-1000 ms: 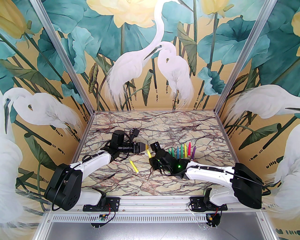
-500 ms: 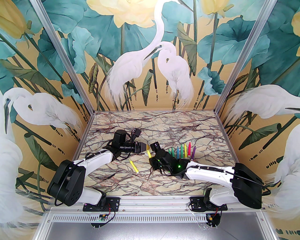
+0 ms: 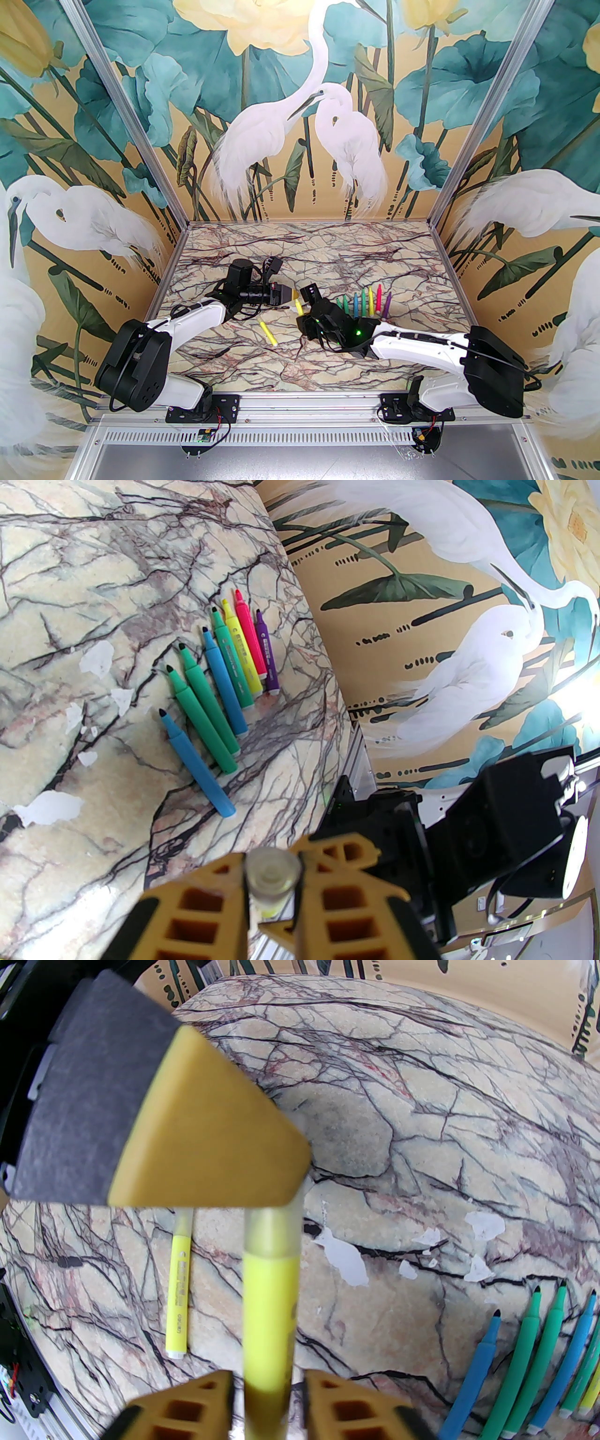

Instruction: Open the pen caps

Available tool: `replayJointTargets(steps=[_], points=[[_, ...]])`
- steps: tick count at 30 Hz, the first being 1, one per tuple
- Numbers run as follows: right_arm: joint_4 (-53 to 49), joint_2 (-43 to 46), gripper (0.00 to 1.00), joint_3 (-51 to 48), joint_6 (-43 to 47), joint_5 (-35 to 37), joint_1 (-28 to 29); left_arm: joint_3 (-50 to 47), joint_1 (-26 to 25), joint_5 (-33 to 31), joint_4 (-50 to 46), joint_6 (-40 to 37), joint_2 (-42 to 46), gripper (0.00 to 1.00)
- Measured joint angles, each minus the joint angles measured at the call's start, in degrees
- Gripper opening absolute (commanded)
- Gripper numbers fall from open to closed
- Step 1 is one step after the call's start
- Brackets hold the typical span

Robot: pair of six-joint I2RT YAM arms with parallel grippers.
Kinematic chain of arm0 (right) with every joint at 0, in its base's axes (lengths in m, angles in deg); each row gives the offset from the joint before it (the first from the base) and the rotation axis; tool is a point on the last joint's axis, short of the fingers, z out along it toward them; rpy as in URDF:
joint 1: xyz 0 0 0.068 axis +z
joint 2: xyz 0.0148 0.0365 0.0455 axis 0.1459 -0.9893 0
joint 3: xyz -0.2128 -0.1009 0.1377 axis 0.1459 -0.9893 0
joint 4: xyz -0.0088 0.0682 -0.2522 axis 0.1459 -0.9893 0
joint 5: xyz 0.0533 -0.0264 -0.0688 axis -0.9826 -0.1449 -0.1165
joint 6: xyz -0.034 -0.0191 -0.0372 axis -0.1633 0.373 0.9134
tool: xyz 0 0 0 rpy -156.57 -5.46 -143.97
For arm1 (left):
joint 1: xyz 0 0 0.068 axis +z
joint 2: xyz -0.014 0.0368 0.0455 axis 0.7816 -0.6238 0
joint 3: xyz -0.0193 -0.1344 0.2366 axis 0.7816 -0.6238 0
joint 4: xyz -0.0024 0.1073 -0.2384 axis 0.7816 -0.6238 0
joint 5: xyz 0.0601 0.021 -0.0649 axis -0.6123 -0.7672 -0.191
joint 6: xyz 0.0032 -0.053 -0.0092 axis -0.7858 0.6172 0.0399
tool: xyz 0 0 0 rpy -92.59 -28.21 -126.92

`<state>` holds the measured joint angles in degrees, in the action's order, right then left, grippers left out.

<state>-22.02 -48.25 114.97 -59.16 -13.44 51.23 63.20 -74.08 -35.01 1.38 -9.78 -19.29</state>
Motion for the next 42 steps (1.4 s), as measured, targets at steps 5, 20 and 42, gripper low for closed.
replayJointTargets(steps=[5, 20, 42], points=[[0.13, -0.07, 0.43, 0.0, 0.17, 0.63, -0.02, 0.0, 0.0, 0.46, 0.39, 1.01, 0.0, 0.07], [2.99, -2.16, 0.11, -0.24, -0.02, -0.48, -0.76, 0.0, -0.02, 2.34, 4.28, 3.58, 0.02, 0.0], [7.3, 3.72, 0.03, -7.34, 0.17, -2.82, -1.07, 0.85, 0.17, 0.09, 2.16, 8.17, 0.07, 0.0]])
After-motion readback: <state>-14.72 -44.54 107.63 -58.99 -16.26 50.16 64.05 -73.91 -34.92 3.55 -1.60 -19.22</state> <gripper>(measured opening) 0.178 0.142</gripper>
